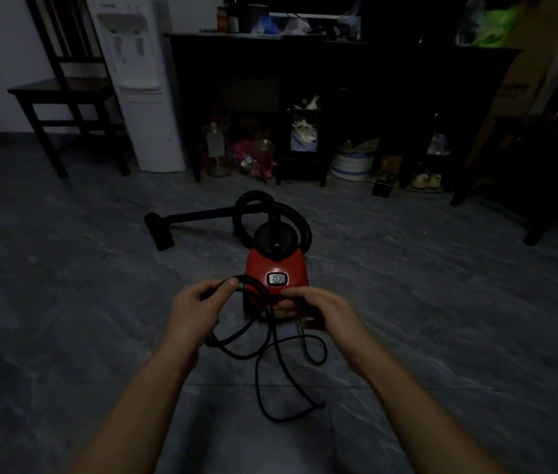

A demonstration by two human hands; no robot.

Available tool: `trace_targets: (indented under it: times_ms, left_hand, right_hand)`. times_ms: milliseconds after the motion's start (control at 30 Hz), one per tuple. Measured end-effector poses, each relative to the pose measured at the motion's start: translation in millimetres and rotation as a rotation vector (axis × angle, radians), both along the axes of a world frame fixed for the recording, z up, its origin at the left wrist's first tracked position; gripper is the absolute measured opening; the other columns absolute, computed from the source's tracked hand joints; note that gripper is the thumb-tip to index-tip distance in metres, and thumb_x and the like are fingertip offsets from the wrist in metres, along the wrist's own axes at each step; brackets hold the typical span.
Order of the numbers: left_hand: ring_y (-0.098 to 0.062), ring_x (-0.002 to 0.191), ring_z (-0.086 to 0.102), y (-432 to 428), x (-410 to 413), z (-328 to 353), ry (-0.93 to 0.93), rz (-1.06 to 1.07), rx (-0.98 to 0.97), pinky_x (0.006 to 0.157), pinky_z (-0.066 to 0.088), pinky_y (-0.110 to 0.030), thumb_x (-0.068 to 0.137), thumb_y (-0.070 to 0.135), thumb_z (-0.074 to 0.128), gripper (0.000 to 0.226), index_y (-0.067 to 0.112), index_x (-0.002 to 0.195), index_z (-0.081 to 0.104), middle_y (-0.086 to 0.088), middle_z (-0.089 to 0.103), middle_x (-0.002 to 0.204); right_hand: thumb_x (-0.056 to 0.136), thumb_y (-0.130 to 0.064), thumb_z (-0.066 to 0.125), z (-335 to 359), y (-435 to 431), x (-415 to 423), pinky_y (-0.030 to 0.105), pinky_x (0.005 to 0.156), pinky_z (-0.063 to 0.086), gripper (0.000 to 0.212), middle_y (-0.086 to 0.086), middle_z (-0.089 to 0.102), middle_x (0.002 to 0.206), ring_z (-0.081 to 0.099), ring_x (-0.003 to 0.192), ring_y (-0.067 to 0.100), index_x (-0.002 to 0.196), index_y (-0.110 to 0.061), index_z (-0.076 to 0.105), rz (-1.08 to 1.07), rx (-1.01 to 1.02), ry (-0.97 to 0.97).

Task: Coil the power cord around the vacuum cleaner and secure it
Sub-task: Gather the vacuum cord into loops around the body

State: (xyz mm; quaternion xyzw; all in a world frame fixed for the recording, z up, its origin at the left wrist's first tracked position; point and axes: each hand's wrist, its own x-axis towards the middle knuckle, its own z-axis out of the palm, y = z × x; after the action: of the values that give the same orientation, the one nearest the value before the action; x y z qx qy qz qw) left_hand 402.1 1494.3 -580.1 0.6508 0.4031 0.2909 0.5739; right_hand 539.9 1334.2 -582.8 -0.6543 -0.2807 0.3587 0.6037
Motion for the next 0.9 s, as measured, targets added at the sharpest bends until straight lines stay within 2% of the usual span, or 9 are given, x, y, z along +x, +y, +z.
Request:
trace_targets:
  times_ms: [67, 200, 367, 433, 533, 600, 700, 800, 900]
  left_hand:
    - [-0.008, 0.068, 0.056, 4, 0, -4, 0.023, -0.011, -0.015, 0.059, 0.045, -0.024, 0.089, 0.037, 0.067, 0.020, 0.019, 0.094, 0.076, 0.008, 0.065, 0.077]
    - [-0.009, 0.069, 0.056, 4, 2, -8, 0.020, -0.040, -0.058, 0.062, 0.046, -0.025, 0.091, 0.034, 0.065, 0.018, 0.019, 0.095, 0.075, 0.007, 0.064, 0.076]
    - [-0.010, 0.071, 0.058, 1, 3, -7, 0.012, -0.050, -0.059, 0.064, 0.048, -0.026, 0.091, 0.034, 0.066, 0.017, 0.020, 0.094, 0.075, 0.007, 0.065, 0.078]
    - [-0.010, 0.074, 0.059, 2, 3, -6, 0.002, -0.047, -0.066, 0.064, 0.048, -0.026, 0.090, 0.034, 0.066, 0.017, 0.020, 0.096, 0.075, 0.007, 0.066, 0.080]
    - [-0.011, 0.077, 0.060, 1, 2, -6, -0.001, -0.045, -0.072, 0.066, 0.050, -0.027, 0.091, 0.033, 0.066, 0.018, 0.019, 0.098, 0.075, 0.006, 0.066, 0.084]
    - [-0.012, 0.073, 0.058, 0, 3, -4, -0.006, -0.043, -0.075, 0.065, 0.050, -0.026, 0.091, 0.032, 0.066, 0.016, 0.019, 0.096, 0.074, 0.003, 0.066, 0.081]
    - [-0.013, 0.071, 0.056, -2, 4, -2, -0.002, -0.051, -0.078, 0.063, 0.049, -0.026, 0.091, 0.031, 0.066, 0.015, 0.019, 0.092, 0.074, 0.003, 0.063, 0.075]
    - [-0.013, 0.072, 0.056, -6, 5, 0, 0.000, -0.085, -0.103, 0.067, 0.051, -0.028, 0.091, 0.032, 0.066, 0.015, 0.020, 0.093, 0.075, 0.004, 0.063, 0.076]
    - [-0.010, 0.077, 0.060, -11, 4, 3, -0.016, -0.143, -0.120, 0.073, 0.053, -0.030, 0.092, 0.030, 0.064, 0.014, 0.021, 0.094, 0.076, 0.011, 0.068, 0.076]
  right_hand:
    - [0.097, -0.012, 0.040, -2, 3, -2, 0.026, 0.082, 0.047, 0.035, 0.003, 0.075, 0.109, 0.069, 0.092, 0.005, 0.118, -0.015, 0.067, 0.020, -0.040, -0.037]
    - [0.086, -0.018, 0.058, -12, 9, -10, 0.027, 0.081, 0.044, 0.031, -0.006, 0.065, 0.101, 0.060, 0.085, 0.002, 0.115, -0.028, 0.056, -0.002, -0.109, -0.093]
    - [0.092, -0.004, 0.053, -14, 6, -9, 0.011, 0.060, 0.041, 0.020, -0.008, 0.056, 0.082, 0.053, 0.059, -0.010, 0.109, -0.012, 0.049, -0.028, -0.033, -0.189]
    - [0.089, -0.005, 0.056, -11, 5, -10, 0.010, 0.062, 0.043, 0.015, -0.006, 0.058, 0.084, 0.055, 0.065, -0.009, 0.102, -0.011, 0.055, -0.042, 0.009, -0.195]
    - [0.078, -0.019, 0.065, -9, 4, -11, 0.022, 0.077, 0.052, 0.021, -0.002, 0.066, 0.092, 0.063, 0.087, 0.005, 0.098, -0.023, 0.064, -0.043, 0.063, -0.178]
    - [0.077, -0.016, 0.067, -8, 4, -11, 0.024, 0.083, 0.055, 0.028, -0.002, 0.070, 0.093, 0.066, 0.091, 0.011, 0.104, -0.022, 0.065, -0.039, 0.124, -0.166]
    - [0.088, -0.003, 0.063, -6, 6, -11, 0.018, 0.082, 0.053, 0.030, -0.002, 0.075, 0.101, 0.069, 0.099, 0.006, 0.113, -0.019, 0.064, -0.047, 0.130, -0.205]
    - [0.097, -0.009, 0.056, -7, 7, -8, 0.016, 0.080, 0.052, 0.022, 0.001, 0.077, 0.098, 0.070, 0.095, 0.005, 0.115, -0.014, 0.067, -0.068, 0.135, -0.230]
    - [0.093, -0.012, 0.063, -9, 6, -5, 0.023, 0.082, 0.054, 0.019, 0.002, 0.076, 0.095, 0.071, 0.092, 0.011, 0.109, -0.014, 0.074, -0.099, 0.159, -0.251]
